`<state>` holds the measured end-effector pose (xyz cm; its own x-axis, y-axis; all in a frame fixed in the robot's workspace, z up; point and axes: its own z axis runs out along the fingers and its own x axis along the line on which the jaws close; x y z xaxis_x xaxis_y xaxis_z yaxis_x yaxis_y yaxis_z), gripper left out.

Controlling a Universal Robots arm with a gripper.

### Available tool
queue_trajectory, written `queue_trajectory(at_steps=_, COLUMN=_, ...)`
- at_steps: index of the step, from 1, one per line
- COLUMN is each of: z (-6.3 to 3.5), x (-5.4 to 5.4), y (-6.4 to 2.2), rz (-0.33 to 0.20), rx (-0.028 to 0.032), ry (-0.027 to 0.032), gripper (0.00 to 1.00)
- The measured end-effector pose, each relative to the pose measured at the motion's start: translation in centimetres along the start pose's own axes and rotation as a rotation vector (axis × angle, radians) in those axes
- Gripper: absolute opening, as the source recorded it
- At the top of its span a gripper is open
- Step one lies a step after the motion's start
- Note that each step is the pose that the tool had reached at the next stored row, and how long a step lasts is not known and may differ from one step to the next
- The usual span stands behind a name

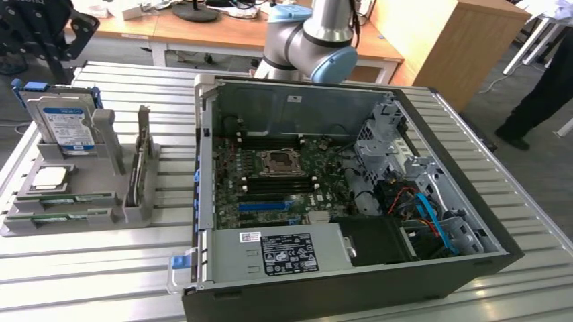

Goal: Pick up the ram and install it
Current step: 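Reach for the ram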

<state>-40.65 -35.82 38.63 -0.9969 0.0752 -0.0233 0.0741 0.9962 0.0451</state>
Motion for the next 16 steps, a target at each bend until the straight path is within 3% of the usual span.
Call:
queue_trajectory(at_steps=5, z=-0.01, x=1.14, y=-0.08, rz=0.000, rx=0.0000, ry=0.0000, gripper=0.11)
queue_trajectory(at_steps=16, z=-0.04, x=1.12, y=-0.45, rz=0.000, rx=0.0001, ry=0.0001, gripper=0.11)
